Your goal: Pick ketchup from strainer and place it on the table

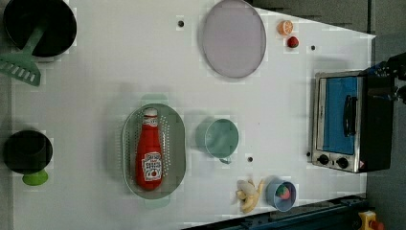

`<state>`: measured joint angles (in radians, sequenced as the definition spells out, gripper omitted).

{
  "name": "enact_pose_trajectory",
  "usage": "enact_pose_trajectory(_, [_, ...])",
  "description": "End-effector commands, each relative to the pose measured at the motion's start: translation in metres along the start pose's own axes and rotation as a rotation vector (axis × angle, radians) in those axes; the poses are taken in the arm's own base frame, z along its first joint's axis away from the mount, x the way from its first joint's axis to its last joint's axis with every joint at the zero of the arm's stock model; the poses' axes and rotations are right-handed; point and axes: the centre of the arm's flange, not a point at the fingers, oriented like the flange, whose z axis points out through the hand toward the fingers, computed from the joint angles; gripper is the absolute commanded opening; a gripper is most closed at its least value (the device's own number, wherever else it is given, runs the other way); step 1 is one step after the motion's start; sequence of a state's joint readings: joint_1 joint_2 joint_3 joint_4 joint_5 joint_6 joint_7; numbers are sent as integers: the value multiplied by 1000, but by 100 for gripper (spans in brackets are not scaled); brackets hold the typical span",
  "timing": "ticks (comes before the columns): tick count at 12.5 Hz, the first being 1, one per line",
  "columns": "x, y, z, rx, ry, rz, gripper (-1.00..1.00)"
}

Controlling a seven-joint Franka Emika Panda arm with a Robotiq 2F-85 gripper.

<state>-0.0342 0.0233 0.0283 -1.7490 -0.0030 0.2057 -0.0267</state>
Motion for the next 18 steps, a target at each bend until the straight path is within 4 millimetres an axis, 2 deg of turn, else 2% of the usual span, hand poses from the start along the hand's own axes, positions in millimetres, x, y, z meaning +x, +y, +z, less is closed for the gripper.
enact_pose_trajectory(1, [-53, 27, -23, -7, -58, 20, 58])
enact_pose_trajectory(3, [-81, -5, -16, -16, -63, -58, 99])
enact_pose_trajectory(6, [-144, -58, -2, -44, -72, -206, 100])
enact_pose_trajectory(11, [-257, -128, 32, -60, -86, -453, 100])
enact_pose_trajectory(15, [-341, -157, 87, -55, -122, -623, 100])
enact_pose_trajectory(18, [-377, -161, 143, 2, -126, -681, 100])
